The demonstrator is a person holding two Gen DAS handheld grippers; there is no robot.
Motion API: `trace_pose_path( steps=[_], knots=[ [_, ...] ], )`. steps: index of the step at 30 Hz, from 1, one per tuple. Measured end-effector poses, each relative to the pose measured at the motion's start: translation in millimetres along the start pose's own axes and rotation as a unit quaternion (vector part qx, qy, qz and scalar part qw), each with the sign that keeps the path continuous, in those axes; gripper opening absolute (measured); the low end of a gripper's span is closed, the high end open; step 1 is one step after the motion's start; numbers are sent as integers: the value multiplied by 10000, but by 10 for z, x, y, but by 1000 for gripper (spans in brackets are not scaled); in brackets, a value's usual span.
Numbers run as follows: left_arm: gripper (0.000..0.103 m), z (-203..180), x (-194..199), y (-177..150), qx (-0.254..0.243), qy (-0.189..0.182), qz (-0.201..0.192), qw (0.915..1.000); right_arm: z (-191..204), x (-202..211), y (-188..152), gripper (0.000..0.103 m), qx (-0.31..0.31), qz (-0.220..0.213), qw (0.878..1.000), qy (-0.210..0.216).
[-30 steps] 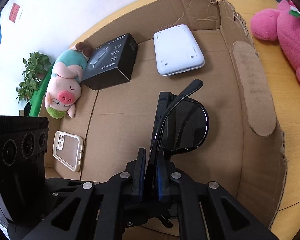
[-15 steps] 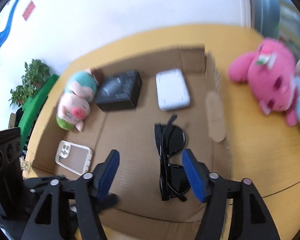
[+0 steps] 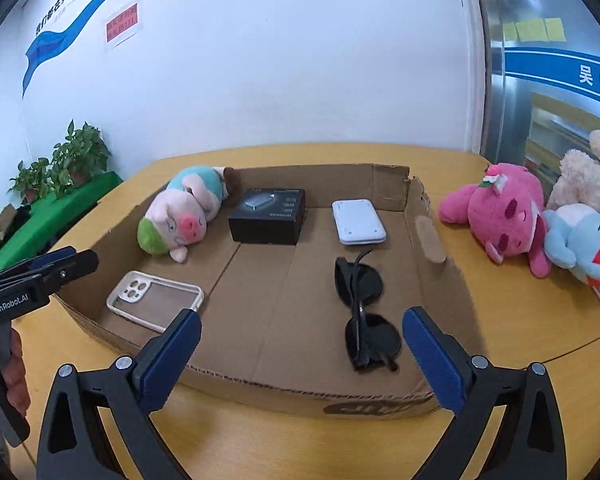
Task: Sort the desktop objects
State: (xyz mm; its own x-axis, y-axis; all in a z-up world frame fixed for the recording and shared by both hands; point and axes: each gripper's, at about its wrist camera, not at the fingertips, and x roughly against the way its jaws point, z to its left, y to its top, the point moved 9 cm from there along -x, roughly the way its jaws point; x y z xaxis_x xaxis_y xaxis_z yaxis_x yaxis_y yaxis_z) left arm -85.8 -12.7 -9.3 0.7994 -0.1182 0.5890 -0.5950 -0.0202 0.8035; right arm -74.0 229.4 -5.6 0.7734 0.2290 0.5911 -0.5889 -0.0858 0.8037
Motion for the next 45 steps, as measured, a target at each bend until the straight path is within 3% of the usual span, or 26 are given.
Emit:
trace_pose_path(
  steps=[3,5,7,9,13,45],
  knots=[
    [65,90,-29,-156,84,87,-28,9999,43,-57,-136,102,134,-258,9993,-248],
    [66,84,-35,-176,-3,131,-331,9994,20,-78,-170,102,87,-406,9986,-326],
    [82,74,-41,-184,-198,380,-531,9977,-33,-124,-182,103,-11,-496,9982,-334],
    [82,39,-75,-197,-380,553,-631,9957,-94,-204,-217,103,-112,-470,9982,-355],
    [83,37,-34,-203,-412,552,-980,9928,-114,-212,-242,103,-46,-813,9955,-493],
    [89,20,-6,-213,-360,585,-937,9932,-101,-205,-254,103,-36,-872,9949,-511]
  ],
)
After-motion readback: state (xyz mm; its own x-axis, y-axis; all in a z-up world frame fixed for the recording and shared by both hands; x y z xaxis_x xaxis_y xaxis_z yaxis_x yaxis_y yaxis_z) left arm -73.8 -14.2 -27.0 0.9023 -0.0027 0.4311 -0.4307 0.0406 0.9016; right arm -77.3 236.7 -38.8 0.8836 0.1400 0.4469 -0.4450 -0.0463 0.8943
